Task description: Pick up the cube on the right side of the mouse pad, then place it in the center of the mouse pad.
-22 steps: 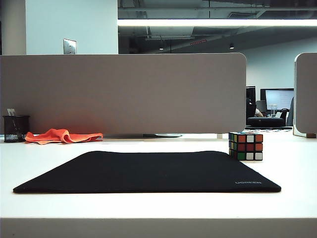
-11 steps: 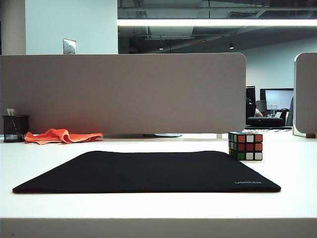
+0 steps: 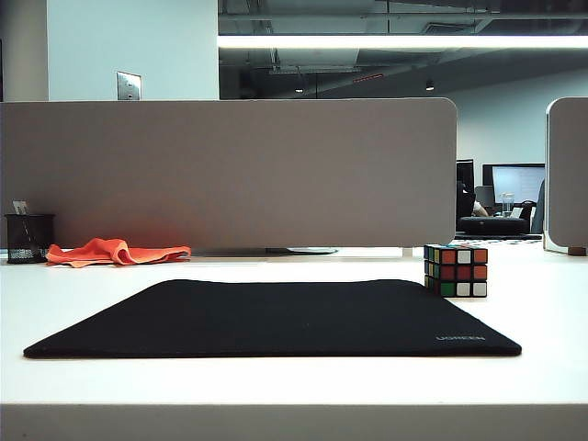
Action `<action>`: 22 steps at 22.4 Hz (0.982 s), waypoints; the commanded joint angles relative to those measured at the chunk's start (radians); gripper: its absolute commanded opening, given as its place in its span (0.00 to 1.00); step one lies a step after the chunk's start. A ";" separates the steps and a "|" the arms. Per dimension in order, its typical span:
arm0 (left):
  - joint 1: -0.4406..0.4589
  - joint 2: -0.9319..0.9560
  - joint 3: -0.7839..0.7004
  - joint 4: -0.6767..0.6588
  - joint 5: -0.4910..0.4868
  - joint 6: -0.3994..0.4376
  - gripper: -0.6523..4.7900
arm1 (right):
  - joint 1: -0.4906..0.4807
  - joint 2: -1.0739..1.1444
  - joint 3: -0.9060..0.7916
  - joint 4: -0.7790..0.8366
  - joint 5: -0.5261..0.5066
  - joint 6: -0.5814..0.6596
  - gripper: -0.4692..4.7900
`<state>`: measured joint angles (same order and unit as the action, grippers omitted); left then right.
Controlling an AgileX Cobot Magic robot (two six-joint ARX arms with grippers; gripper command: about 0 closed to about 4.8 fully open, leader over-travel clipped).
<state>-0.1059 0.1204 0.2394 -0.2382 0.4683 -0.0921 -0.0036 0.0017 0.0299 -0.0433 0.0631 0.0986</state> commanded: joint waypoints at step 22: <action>-0.034 0.431 0.248 0.111 0.049 0.137 0.20 | 0.105 1.083 1.164 -0.546 -0.194 -0.052 0.22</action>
<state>-0.1387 0.5453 0.4759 -0.1345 0.5095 0.0486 0.0898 1.0542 1.1656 -0.5480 -0.1596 0.0471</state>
